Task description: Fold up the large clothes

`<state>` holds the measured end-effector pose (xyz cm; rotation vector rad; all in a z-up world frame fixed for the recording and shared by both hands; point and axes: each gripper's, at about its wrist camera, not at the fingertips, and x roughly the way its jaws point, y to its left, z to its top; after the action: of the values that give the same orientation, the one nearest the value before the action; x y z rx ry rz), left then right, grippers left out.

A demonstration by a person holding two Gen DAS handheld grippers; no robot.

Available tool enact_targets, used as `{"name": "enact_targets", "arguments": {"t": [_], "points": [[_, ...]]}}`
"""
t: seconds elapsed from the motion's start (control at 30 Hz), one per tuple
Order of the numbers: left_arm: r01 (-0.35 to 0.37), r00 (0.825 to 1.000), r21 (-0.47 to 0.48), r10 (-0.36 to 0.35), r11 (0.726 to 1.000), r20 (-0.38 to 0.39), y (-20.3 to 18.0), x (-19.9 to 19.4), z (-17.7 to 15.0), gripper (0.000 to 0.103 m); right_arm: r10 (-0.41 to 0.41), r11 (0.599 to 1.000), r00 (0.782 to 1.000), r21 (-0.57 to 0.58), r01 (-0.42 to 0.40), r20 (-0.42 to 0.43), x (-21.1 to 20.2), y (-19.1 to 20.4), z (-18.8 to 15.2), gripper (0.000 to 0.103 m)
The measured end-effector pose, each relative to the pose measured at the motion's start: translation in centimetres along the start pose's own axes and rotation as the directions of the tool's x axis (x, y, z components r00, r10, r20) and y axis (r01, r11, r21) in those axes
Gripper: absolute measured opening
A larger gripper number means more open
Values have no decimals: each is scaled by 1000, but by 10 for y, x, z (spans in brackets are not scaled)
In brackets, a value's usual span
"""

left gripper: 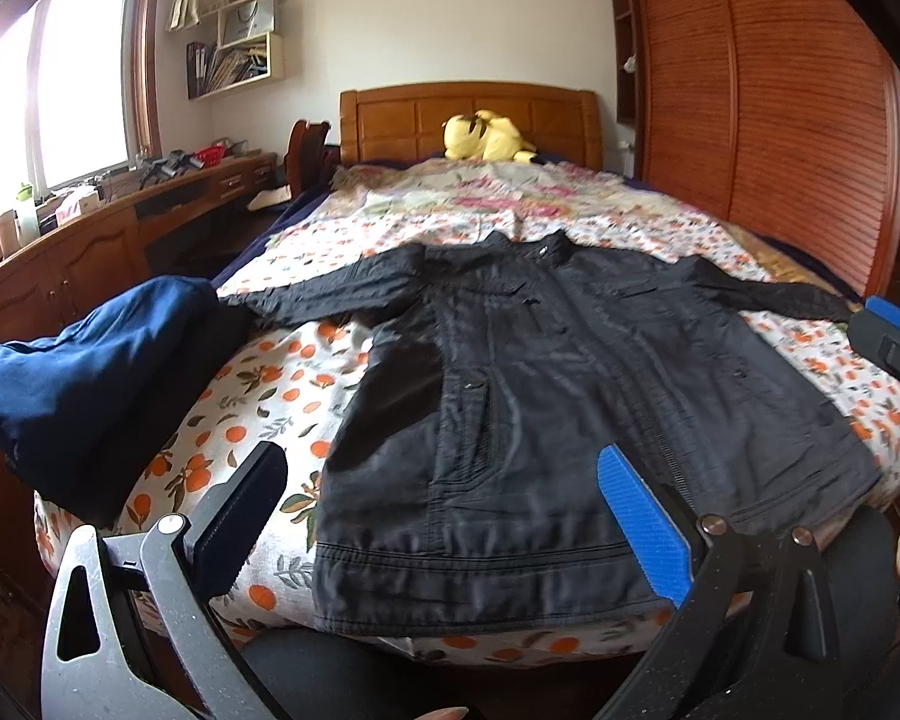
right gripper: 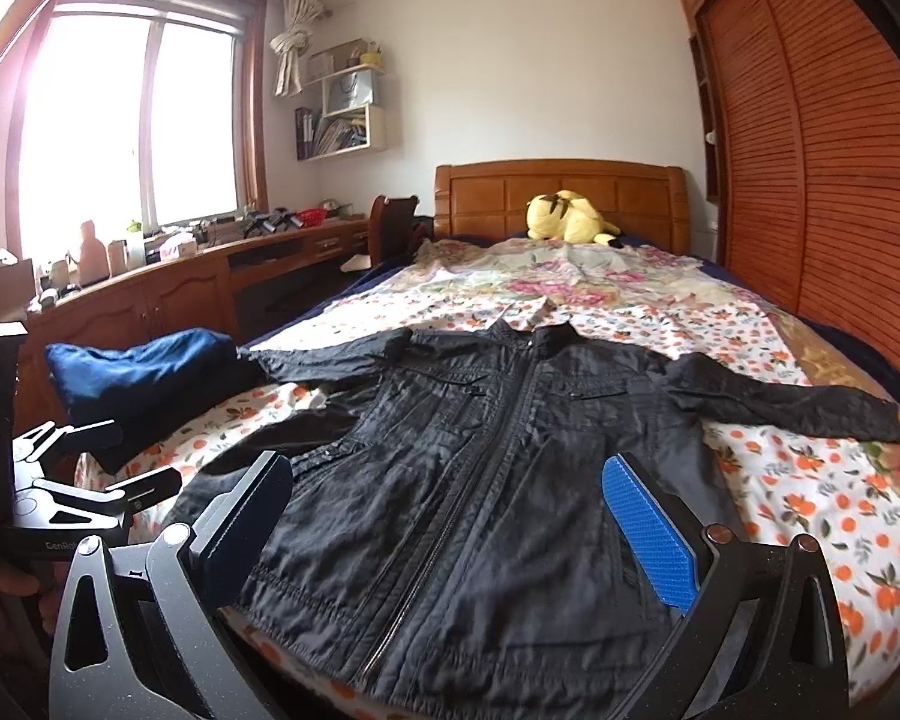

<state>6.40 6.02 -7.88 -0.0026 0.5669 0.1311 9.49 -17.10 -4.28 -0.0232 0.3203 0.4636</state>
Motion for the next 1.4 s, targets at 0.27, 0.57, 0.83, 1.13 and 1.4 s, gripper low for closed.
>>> {"name": "enact_targets", "arguments": {"t": [0.27, 0.57, 0.83, 1.13, 1.4], "points": [[-46, 997, 0, 46, 999, -60, 18, 42, -7, 103, 30, 999, 997, -13, -31, -66, 58, -12, 4, 103], [-84, 988, -14, 81, 996, -129, 54, 84, 1, 103, 49, 997, 988, -55, -58, -148, 126, -19, 16, 103], [-67, 984, -2, 65, 998, -167, 90, 127, 27, 103, 85, 990, 977, -94, -105, -196, 172, -12, 29, 103], [-23, 978, -57, 10, 998, -209, 122, 197, 65, 96, 128, 985, 962, -85, -153, -243, 183, -14, 20, 103], [-32, 969, -115, 3, 993, -248, 147, 274, 110, 70, 129, 987, 960, -65, -149, -247, 196, -18, 19, 103]]}}
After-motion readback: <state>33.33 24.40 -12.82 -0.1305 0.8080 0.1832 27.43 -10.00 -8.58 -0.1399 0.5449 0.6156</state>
